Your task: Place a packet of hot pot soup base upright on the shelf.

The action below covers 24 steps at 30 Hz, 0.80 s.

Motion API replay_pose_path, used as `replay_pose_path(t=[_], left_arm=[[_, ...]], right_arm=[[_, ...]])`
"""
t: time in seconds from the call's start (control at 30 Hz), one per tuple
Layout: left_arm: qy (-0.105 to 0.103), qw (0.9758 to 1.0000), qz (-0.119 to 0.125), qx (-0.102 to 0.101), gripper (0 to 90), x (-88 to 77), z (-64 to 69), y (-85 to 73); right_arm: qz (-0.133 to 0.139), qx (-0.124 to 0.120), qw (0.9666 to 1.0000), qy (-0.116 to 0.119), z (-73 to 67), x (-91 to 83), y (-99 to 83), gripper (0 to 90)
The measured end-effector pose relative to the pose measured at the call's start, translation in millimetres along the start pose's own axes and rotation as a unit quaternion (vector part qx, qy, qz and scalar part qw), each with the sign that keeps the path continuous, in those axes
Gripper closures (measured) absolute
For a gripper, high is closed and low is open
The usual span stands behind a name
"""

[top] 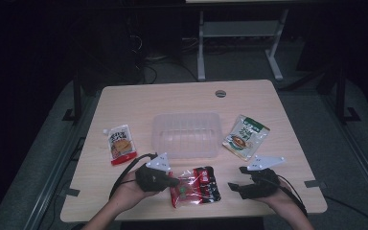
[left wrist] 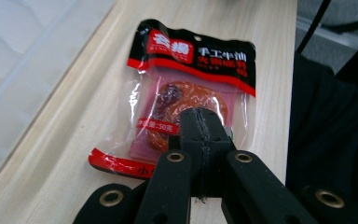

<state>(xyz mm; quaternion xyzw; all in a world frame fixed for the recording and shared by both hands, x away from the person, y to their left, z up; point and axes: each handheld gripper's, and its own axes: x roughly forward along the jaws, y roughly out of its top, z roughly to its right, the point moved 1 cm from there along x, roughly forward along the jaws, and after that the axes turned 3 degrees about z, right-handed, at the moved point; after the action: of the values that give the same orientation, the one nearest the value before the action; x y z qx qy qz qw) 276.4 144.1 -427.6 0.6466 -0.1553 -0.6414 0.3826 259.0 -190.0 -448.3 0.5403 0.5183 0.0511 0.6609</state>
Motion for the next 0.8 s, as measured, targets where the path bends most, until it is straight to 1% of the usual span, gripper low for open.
replay_pose_path(t=[0.03, 0.13, 0.2, 0.23, 0.27, 0.3, 0.33, 0.53, 0.57, 0.6, 0.63, 0.67, 0.8], left_arm=[[0.0, 1.0, -0.004, 0.001, 89.7, 1.1, 0.2, -1.7], [-0.004, 0.9999, -0.011, -0.004, 89.7, 2.8, -0.9, -5.4], [-0.009, 0.9996, -0.025, -0.006, 89.7, 4.6, -3.1, -10.2], [-0.009, 0.9996, -0.025, -0.006, 89.8, 4.6, -3.1, -10.2], [-0.009, 0.9994, -0.032, -0.009, 89.8, 5.7, -3.2, -13.1], [-0.009, 0.9994, -0.032, -0.009, 89.7, 5.7, -3.2, -13.1], [-0.009, 0.9991, -0.041, -0.008, 89.8, 6.4, -3.8, -15.8], [-0.008, 0.9987, -0.049, -0.007, 89.7, 7.6, -5.5, -19.6], [-0.006, 0.9984, -0.055, -0.005, 89.7, 8.6, -6.2, -20.3], [-0.006, 0.9983, -0.058, -0.007, 89.7, 9.8, -6.3, -21.2], [-0.006, 0.9983, -0.058, -0.007, 89.7, 9.8, -6.3, -21.2], [-0.006, 0.9979, -0.065, -0.006, 89.7, 11.6, -7.0, -22.5], [-0.01, 0.9977, -0.066, -0.01, 89.7, 13.1, -8.0, -24.4]], right_arm=[[0.0, 0.007, 1.0, 0.003, 2.8, 0.7, -0.9, 25.1], [0.002, 0.012, 0.9999, 0.002, 4.1, 1.6, -1.2, 25.0], [0.003, 0.012, 0.9999, 0.001, 4.4, 2.8, -0.9, 24.4], [0.002, 0.012, 0.9999, 0.0, 4.2, 3.4, -0.9, 24.2], [0.0, 0.012, 0.9999, 0.0, 3.6, 4.0, -0.8, 24.1], [0.0, 0.012, 0.9999, 0.0, 3.6, 4.0, -0.8, 24.1], [-0.001, 0.007, 1.0, -0.001, 3.3, 5.5, -1.1, 24.1], [-0.001, 0.004, 1.0, 0.0, 3.9, 6.4, -1.0, 24.0], [-0.001, 0.005, 1.0, -0.001, 4.0, 6.4, -1.2, 23.9], [-0.003, 0.007, 1.0, -0.001, 4.1, 6.4, -1.5, 24.0], [-0.003, 0.007, 1.0, -0.001, 4.1, 6.4, -1.5, 24.0], [-0.004, 0.007, 1.0, -0.002, 4.8, 6.3, -1.7, 23.9], [-0.004, 0.006, 1.0, 0.0, 5.1, 5.7, -1.3, 24.0]])
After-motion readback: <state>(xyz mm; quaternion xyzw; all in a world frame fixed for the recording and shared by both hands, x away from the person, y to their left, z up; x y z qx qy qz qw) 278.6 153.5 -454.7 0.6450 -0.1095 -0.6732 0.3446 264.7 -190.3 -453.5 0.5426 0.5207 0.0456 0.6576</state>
